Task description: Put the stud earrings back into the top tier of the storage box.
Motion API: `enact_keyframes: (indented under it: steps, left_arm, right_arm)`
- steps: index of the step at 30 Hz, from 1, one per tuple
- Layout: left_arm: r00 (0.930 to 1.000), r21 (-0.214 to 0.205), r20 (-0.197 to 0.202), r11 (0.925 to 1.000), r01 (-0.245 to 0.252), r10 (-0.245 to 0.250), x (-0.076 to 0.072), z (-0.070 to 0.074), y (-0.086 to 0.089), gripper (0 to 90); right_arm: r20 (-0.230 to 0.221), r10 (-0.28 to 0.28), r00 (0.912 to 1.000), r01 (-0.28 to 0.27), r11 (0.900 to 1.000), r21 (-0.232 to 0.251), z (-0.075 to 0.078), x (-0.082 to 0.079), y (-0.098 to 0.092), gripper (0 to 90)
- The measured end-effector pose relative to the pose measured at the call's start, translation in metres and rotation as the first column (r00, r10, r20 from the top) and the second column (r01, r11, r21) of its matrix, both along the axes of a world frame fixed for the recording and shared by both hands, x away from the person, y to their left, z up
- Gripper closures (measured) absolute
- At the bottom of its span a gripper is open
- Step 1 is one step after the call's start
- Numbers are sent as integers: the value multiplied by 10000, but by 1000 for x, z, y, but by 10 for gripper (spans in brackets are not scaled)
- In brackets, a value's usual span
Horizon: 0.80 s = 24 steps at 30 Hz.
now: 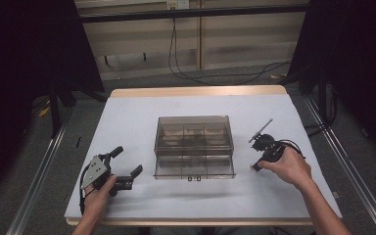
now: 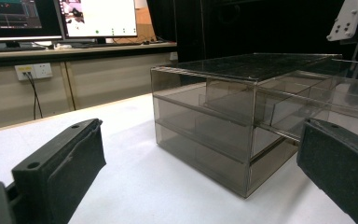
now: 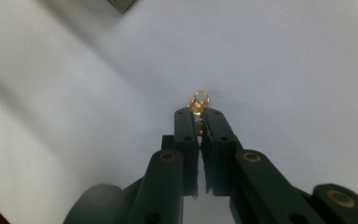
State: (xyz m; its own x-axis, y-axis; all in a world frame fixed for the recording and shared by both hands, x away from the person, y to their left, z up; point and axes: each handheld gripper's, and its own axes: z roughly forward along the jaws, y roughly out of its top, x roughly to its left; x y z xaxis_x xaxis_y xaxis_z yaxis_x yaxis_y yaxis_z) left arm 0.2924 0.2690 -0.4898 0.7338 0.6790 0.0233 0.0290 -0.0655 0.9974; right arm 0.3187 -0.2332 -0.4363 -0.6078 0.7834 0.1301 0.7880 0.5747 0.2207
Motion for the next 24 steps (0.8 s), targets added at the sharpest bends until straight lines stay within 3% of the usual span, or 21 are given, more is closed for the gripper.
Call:
enact_keyframes:
  steps: [7, 13, 14, 21, 24]
  left_arm:
    - [10000, -16, -15, 10000, -3, 3, 0, 0, 0, 7]
    - [10000, -2, -13, 10000, 1, -1, 0, 0, 0, 7]
    - [10000, 5, -9, 10000, 2, -2, 0, 0, 0, 7]
    - [10000, 2, -12, 10000, 2, -2, 0, 0, 0, 7]
    - [10000, -15, -16, 10000, -1, 1, 0, 0, 0, 7]
  right_arm:
    - [327, -60, 9994, 38, 9977, 676, 10, -9, -7, 855]
    - [533, 44, 9986, -93, 9956, 936, 15, -13, -4, 855]
    - [808, 77, 9967, -165, 9939, 1087, 17, -15, -3, 855]
    - [1245, 325, 9917, -505, 9882, 1447, 28, -19, 1, 856]
    - [1622, 459, 9857, -762, 9796, 1861, 37, -21, 2, 856]
